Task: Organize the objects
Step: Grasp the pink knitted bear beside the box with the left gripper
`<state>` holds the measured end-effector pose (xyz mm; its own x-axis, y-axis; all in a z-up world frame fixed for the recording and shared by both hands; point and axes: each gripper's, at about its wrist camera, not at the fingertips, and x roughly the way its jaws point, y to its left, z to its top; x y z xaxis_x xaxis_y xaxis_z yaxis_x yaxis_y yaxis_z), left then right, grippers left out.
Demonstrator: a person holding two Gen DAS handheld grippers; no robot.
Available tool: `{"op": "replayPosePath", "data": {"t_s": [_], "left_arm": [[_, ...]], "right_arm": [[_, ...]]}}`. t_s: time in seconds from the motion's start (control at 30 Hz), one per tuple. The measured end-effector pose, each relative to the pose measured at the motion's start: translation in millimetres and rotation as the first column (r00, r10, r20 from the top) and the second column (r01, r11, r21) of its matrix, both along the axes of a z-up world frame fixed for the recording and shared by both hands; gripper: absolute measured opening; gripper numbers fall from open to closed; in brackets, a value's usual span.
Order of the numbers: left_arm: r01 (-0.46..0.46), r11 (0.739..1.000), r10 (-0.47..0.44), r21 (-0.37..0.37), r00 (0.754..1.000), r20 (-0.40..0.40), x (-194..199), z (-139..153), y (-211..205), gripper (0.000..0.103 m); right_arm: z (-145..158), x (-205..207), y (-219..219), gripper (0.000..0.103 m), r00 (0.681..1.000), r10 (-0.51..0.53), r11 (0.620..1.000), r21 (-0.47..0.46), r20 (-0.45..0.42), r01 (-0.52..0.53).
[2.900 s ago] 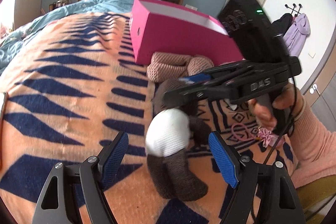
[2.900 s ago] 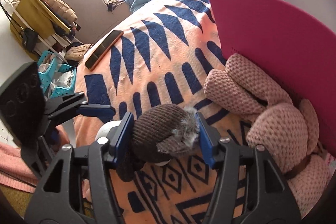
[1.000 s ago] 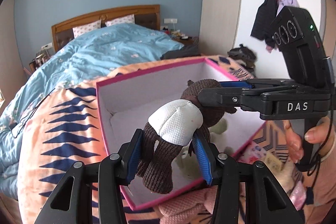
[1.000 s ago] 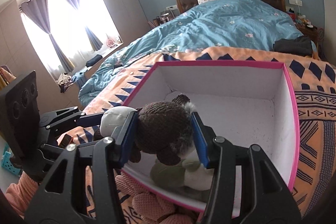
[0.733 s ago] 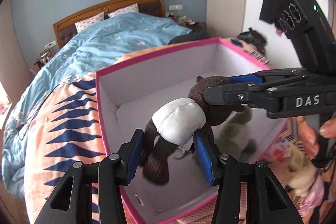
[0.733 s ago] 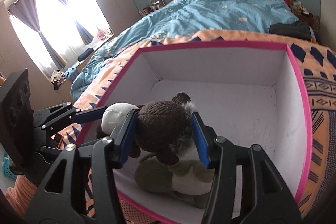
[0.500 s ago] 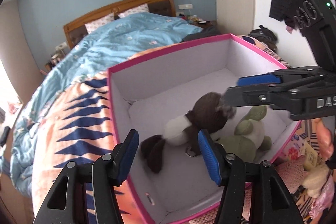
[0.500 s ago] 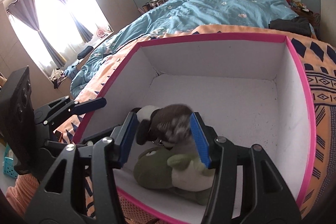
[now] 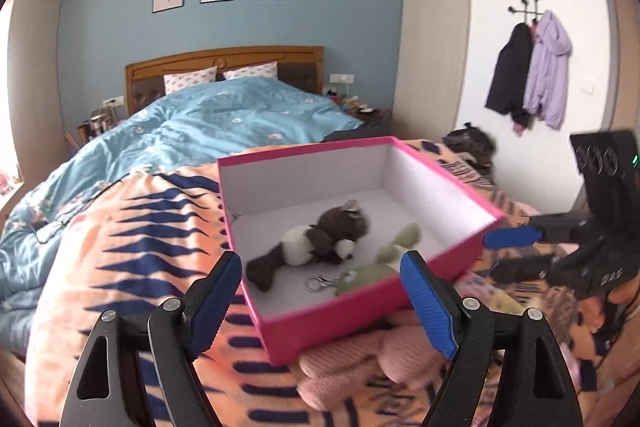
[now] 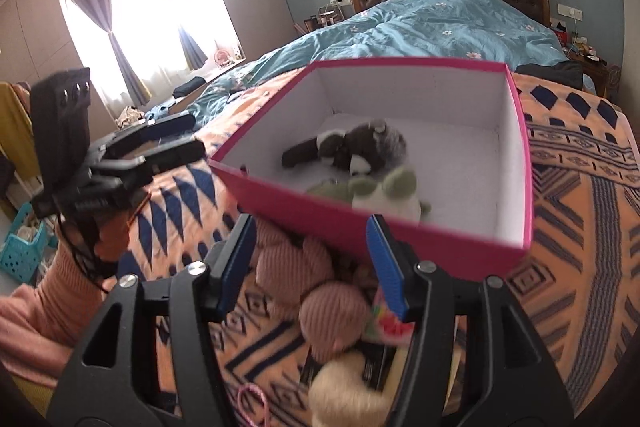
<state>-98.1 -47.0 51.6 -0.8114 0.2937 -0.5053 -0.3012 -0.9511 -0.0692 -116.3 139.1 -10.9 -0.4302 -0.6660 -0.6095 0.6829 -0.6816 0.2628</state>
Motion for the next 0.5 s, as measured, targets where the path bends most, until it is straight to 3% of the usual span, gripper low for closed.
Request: {"op": "replayPosePath", "data": {"t_s": [0.17,0.37,0.5], "left_arm": [[0.008,1.0,-0.008,0.016,1.0,0.017,22.2,-17.1,7.3,0.098],[-0.009,0.999,0.005,0.048,0.996,0.085,26.8,-48.3,12.4,0.101],[-0.022,0.997,0.011,0.079,0.991,0.132,23.8,-66.5,11.4,0.101]], "right_arm": [[-28.7,19.5,6.8,0.063,0.999,-0.034,0.998,0.062,0.027,0.032],[-57.9,24.2,-7.9,0.063,0.998,-0.066,0.983,0.174,0.019,0.062],[-64.1,18.6,-14.7,0.063,0.996,-0.087,0.977,0.195,0.006,0.084]]}}
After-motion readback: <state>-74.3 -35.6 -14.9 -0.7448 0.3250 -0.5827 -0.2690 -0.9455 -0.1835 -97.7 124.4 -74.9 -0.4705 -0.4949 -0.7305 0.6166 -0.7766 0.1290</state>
